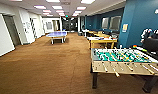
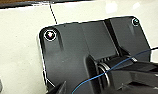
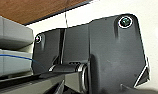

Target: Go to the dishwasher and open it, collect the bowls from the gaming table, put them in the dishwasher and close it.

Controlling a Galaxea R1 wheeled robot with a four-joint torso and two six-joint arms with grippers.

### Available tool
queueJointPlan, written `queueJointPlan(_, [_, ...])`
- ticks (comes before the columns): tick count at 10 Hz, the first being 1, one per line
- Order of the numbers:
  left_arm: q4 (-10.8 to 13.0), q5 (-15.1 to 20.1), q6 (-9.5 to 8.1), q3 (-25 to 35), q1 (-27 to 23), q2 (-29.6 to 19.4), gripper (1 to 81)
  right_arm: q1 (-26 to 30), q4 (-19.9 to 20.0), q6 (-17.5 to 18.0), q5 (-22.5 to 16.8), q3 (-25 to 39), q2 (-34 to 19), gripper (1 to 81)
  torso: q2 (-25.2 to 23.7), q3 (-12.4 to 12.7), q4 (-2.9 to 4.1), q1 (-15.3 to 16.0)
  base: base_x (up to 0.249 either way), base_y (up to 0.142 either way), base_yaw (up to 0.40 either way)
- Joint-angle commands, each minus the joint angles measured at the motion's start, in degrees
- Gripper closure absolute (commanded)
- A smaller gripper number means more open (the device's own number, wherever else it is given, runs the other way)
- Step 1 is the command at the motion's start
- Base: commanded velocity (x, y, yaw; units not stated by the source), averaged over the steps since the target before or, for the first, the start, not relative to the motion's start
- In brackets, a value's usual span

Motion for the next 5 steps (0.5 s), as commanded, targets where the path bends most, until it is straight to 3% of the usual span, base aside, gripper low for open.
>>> queueJointPlan(1, [-0.21,2.91,-0.47,0.09,-2.83,-0.80,1.0,3.03,-0.84,-0.20,-2.33,0.54,-0.48,1.0,0.00,0.00,0.00,0.00,0.000,0.000,0.000])
queueJointPlan(5, [-0.21,2.91,-0.55,0.09,-2.66,-0.45,1.0,3.03,-0.93,-0.29,-2.33,0.54,-0.39,1.0,0.00,0.00,0.00,0.00,0.000,0.000,0.000])
